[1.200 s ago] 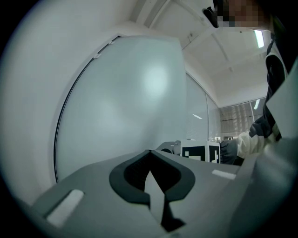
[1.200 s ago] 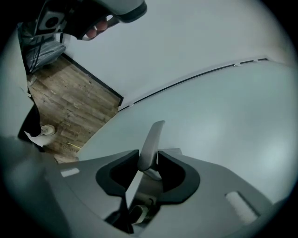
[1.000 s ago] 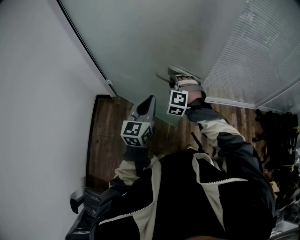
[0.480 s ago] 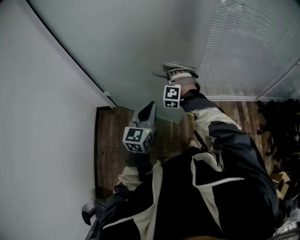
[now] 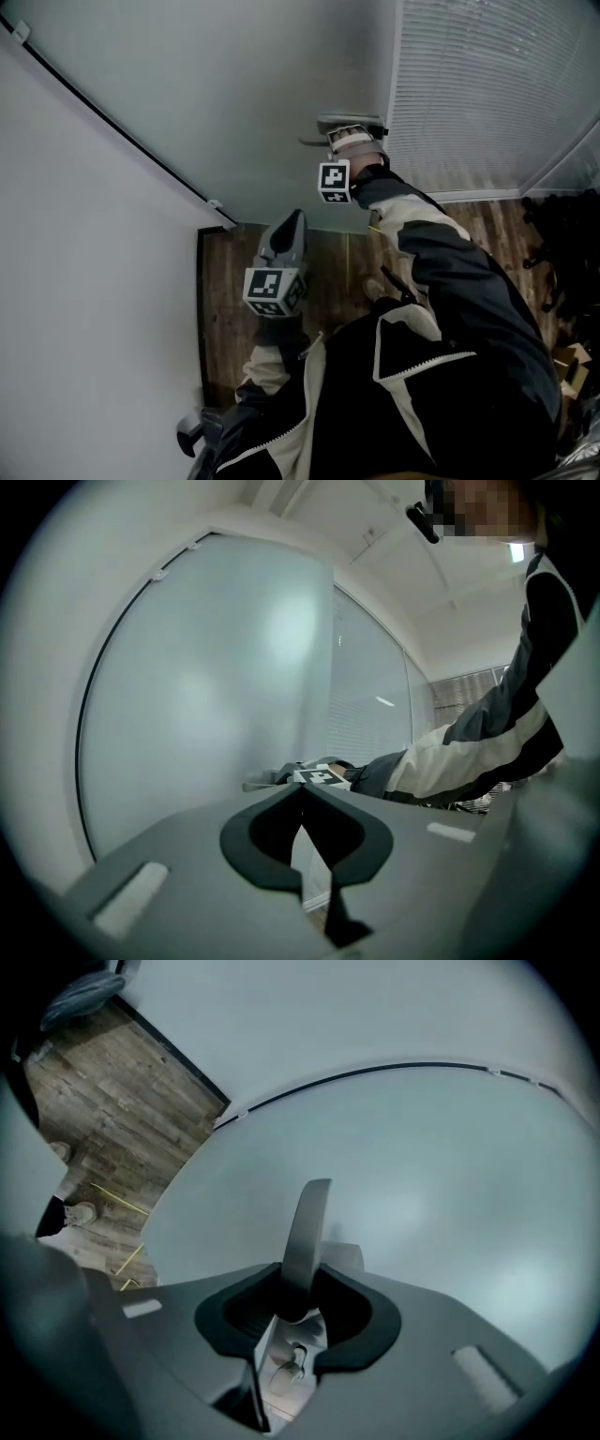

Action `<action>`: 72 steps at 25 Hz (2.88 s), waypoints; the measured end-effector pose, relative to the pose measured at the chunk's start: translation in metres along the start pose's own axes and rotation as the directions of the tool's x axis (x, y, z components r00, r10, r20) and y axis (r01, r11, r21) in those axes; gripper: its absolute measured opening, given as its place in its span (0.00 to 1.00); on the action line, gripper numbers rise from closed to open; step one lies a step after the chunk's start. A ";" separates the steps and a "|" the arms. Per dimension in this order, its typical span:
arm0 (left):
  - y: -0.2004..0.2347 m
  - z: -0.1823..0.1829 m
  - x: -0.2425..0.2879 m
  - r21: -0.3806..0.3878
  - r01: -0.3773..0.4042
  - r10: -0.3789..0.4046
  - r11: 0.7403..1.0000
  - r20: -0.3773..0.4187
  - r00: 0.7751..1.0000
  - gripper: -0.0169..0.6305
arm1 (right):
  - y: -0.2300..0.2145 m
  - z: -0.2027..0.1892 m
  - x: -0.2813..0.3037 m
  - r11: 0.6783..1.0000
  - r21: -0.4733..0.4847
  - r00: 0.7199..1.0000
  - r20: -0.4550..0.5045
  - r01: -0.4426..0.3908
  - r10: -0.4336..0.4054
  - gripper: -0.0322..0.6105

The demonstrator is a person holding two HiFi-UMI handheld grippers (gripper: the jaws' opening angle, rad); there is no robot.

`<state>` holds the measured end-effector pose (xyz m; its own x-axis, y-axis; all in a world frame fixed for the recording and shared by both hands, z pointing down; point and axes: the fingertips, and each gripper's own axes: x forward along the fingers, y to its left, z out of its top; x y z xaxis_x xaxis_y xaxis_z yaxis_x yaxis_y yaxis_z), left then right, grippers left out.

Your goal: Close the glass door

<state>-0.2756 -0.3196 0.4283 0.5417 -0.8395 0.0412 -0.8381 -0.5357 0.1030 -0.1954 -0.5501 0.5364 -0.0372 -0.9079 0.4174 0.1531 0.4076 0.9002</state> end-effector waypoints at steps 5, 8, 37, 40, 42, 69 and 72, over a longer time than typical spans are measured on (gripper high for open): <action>0.005 -0.010 0.023 -0.022 -0.036 0.036 0.999 0.010 0.999 0.03 | -0.011 -0.017 0.040 0.999 -0.043 1.000 -0.002 0.025 -0.025 0.23; 0.007 -0.012 0.034 -0.035 -0.071 0.071 0.997 -0.006 0.997 0.03 | -0.022 -0.026 0.059 0.998 -0.046 0.999 -0.002 0.035 -0.035 0.23; 0.010 -0.017 0.072 -0.036 -0.109 0.109 0.993 -0.013 0.994 0.03 | -0.050 -0.042 0.127 0.997 -0.064 0.998 0.030 0.051 -0.050 0.23; 0.013 -0.017 0.068 -0.041 -0.125 0.124 0.991 -0.022 0.992 0.03 | -0.052 -0.037 0.127 0.997 -0.060 0.998 0.040 0.053 -0.051 0.23; 0.014 -0.015 0.068 -0.044 -0.136 0.135 0.990 -0.022 0.991 0.03 | -0.051 -0.039 0.127 0.997 -0.053 0.998 0.044 0.048 -0.046 0.24; 0.033 0.041 0.050 0.035 -0.069 0.066 0.997 0.070 0.995 0.03 | -0.057 0.031 -0.197 0.246 0.762 0.713 0.648 -0.599 -0.268 0.05; 0.031 0.036 0.043 0.038 -0.043 0.040 0.998 0.058 0.998 0.03 | -0.052 0.034 -0.203 0.220 0.786 0.738 0.618 -0.578 -0.271 0.05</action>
<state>-0.2801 -0.3756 0.3972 0.5029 -0.8643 -0.0122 -0.8622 -0.5026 0.0633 -0.2291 -0.3837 0.4093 -0.6793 -0.7203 0.1405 -0.7211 0.6907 0.0543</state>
